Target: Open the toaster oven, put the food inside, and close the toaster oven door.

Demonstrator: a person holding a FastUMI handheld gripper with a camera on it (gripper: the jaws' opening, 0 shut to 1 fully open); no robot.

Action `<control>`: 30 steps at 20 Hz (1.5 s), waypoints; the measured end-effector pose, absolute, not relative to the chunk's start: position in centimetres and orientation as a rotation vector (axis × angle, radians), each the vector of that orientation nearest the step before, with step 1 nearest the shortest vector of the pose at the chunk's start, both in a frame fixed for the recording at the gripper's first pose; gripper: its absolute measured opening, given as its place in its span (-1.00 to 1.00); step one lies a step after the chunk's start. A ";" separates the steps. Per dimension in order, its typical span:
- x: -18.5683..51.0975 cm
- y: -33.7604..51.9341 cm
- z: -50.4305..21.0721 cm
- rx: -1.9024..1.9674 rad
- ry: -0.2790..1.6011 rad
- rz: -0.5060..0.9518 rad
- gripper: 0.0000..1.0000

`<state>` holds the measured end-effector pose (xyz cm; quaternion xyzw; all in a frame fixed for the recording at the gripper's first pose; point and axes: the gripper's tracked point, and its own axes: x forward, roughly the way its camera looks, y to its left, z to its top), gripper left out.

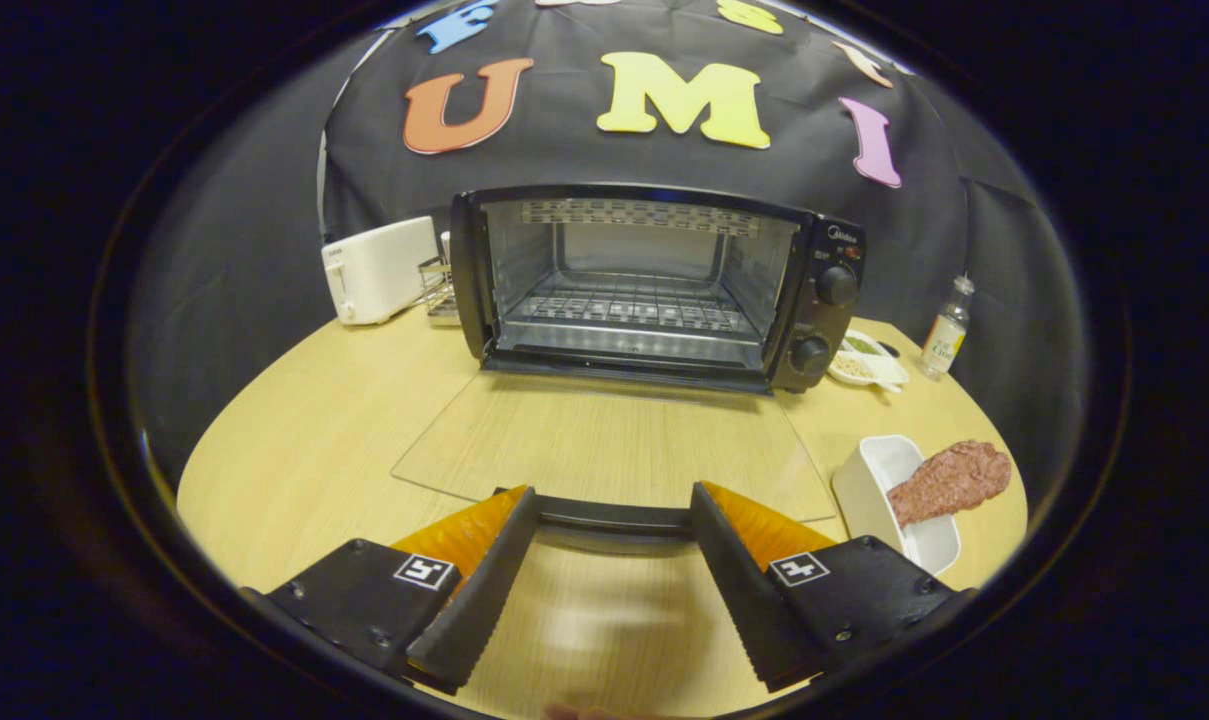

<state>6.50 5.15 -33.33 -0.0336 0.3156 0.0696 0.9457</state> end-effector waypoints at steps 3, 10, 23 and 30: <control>5.7 4.6 -32.6 -0.079 0.651 0.146 0.99; 2.1 -0.1 -26.8 -0.126 0.566 0.229 0.99; 1.5 -19.6 -25.3 -0.018 0.687 0.184 0.99; 4.6 -23.1 -28.1 0.152 0.882 0.317 0.83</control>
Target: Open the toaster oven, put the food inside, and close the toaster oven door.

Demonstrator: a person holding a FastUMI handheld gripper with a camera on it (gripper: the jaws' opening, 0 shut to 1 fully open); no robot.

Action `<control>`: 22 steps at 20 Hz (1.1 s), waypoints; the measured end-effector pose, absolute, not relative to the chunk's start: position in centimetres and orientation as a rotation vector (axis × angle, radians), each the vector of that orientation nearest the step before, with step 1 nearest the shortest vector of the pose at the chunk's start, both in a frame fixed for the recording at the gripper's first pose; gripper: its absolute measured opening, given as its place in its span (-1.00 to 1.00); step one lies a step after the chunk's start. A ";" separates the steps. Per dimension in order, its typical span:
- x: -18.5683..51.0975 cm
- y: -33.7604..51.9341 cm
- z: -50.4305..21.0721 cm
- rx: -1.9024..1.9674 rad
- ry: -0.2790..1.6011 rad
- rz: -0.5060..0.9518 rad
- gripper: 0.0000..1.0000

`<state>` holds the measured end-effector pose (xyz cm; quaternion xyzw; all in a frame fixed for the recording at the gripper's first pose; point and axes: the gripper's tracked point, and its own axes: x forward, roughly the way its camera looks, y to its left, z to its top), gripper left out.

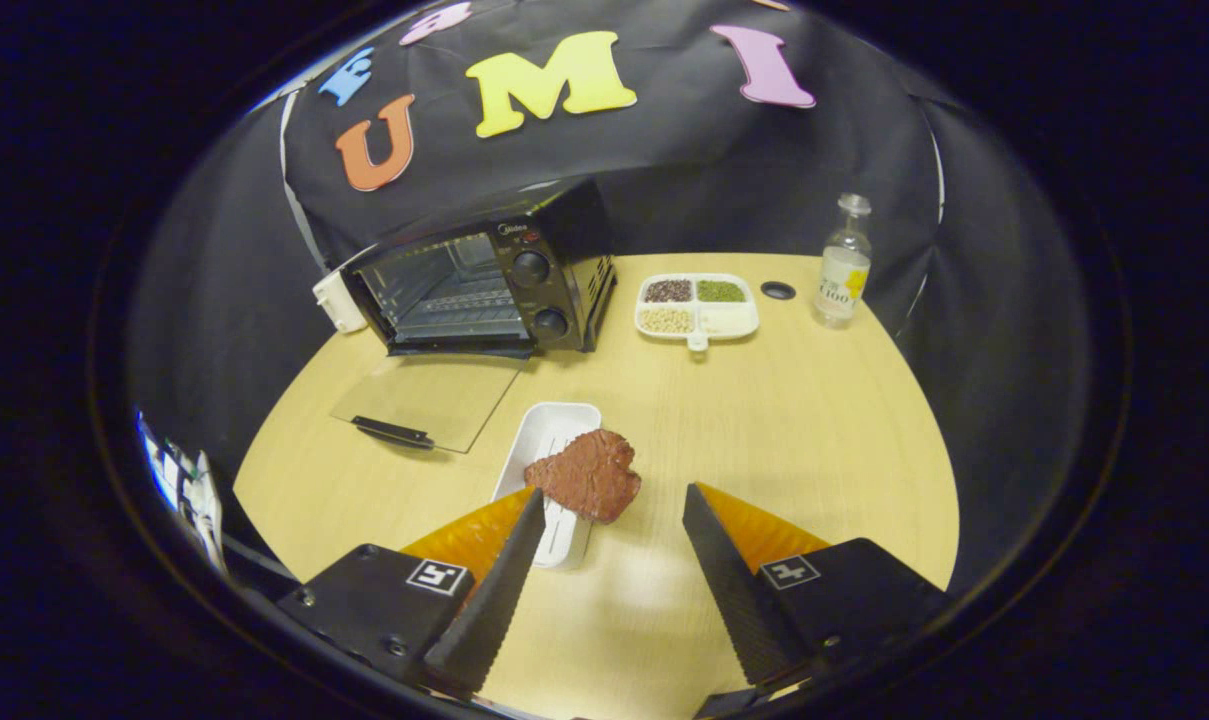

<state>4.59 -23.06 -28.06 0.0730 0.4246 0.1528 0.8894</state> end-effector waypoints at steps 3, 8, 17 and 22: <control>5.1 -22.7 -29.0 0.286 0.955 0.402 0.57; 4.4 -21.2 -29.4 0.464 1.035 0.464 -0.63; 1.5 -20.2 -22.6 0.001 0.789 0.366 -0.80; -0.1 -13.9 -16.8 -0.104 0.629 0.416 -0.80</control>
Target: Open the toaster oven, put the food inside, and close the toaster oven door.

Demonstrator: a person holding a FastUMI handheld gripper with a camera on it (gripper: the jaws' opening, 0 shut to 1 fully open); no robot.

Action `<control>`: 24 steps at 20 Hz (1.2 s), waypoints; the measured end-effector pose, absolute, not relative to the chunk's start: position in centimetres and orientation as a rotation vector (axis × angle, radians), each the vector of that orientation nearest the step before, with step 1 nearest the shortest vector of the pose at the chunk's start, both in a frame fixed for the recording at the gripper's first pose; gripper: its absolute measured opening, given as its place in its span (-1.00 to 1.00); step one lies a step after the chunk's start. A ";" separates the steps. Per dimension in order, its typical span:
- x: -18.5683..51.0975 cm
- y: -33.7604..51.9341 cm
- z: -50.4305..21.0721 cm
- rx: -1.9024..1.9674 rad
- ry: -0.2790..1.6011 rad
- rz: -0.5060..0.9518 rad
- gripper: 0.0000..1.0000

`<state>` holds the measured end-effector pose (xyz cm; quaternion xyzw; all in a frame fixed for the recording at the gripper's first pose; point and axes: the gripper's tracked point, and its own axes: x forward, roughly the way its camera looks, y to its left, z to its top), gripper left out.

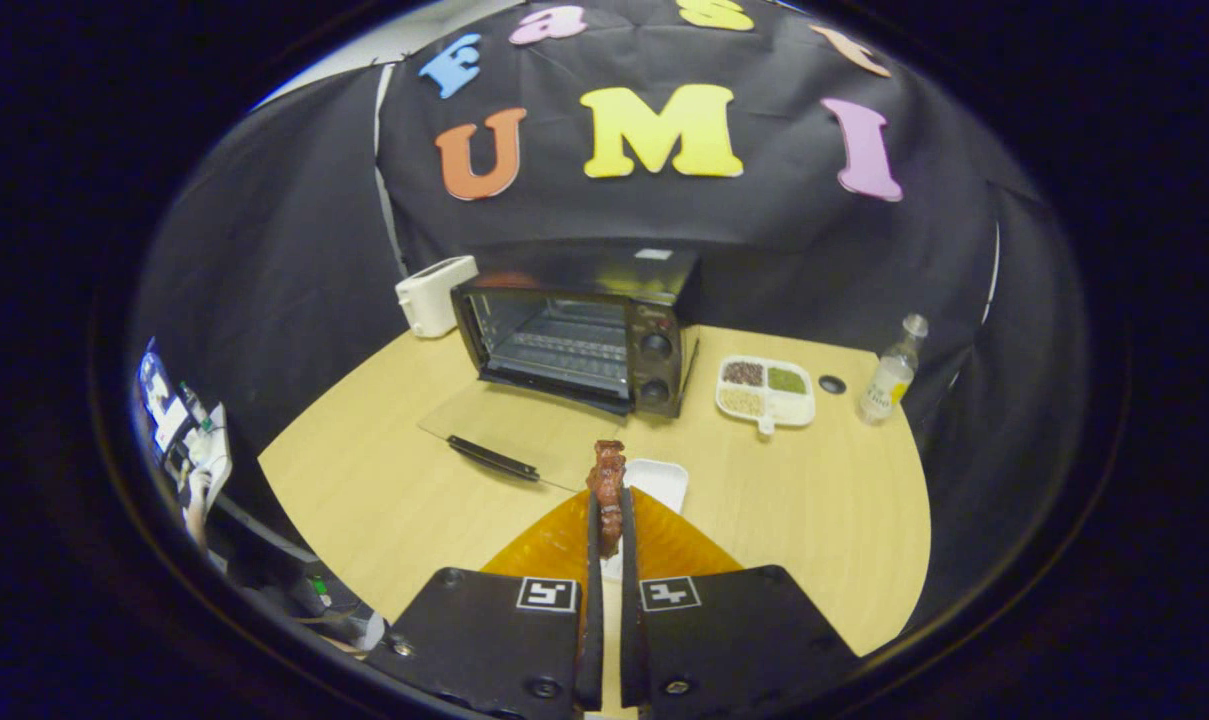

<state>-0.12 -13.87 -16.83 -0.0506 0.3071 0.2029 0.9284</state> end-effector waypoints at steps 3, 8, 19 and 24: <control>0.1 -10.4 -15.3 -0.210 0.529 0.402 -0.80; 1.2 -4.5 -15.6 -0.375 0.423 0.378 -0.80; 8.1 4.4 -19.3 -0.239 0.277 0.287 -0.80; 11.5 5.2 -20.4 0.021 0.286 0.244 -0.80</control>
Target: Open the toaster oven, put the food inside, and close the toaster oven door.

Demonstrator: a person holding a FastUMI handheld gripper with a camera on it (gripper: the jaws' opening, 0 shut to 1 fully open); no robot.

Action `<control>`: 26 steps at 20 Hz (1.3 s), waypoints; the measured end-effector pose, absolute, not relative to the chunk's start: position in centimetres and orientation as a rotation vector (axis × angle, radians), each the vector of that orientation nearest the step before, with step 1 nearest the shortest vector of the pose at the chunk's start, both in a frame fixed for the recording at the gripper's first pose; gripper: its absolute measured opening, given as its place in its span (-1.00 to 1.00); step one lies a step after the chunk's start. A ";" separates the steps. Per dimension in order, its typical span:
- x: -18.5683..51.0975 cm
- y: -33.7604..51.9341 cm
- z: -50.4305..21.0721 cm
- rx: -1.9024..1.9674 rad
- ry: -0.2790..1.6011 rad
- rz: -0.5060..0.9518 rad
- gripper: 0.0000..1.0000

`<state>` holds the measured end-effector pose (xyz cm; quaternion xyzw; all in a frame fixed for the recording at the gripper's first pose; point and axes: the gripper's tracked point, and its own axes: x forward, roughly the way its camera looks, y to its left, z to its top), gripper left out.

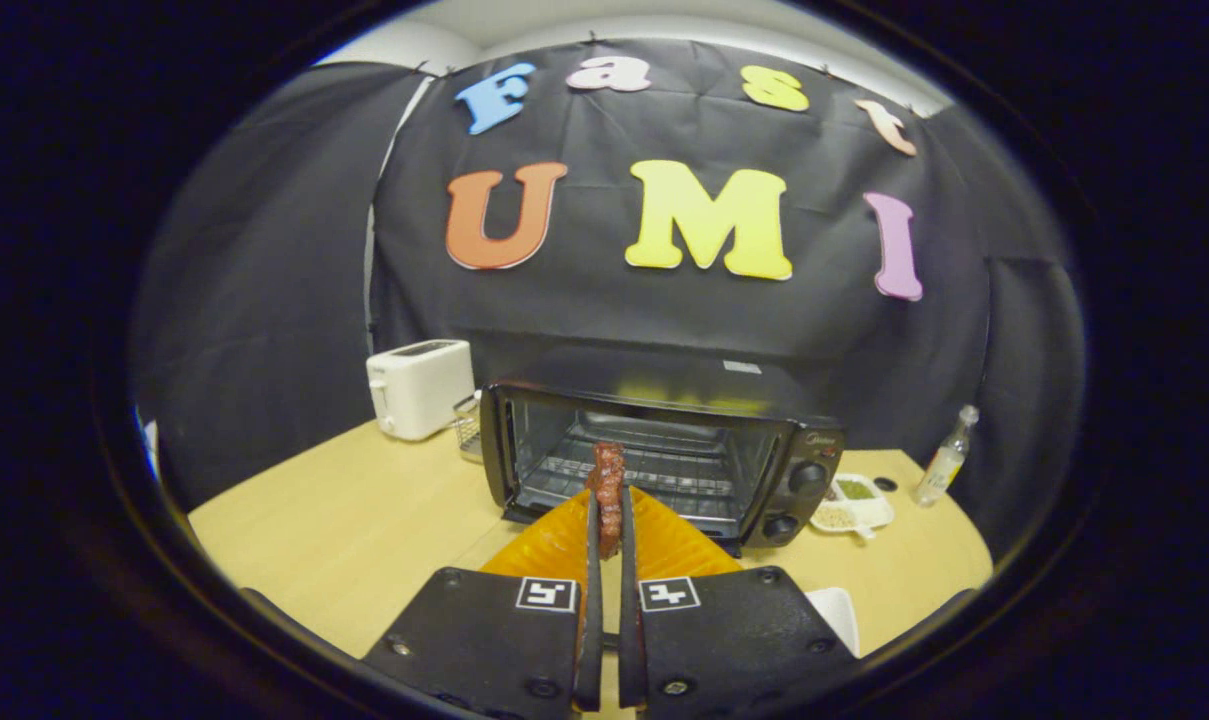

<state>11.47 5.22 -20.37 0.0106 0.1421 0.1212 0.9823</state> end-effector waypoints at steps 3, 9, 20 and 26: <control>13.8 4.3 -21.2 0.167 0.293 0.180 -0.80; 18.8 3.9 -23.2 0.449 0.310 0.152 -0.81; 25.7 3.5 -27.9 0.702 0.350 0.121 -0.79; 26.3 2.7 -28.7 0.628 0.357 0.092 -0.72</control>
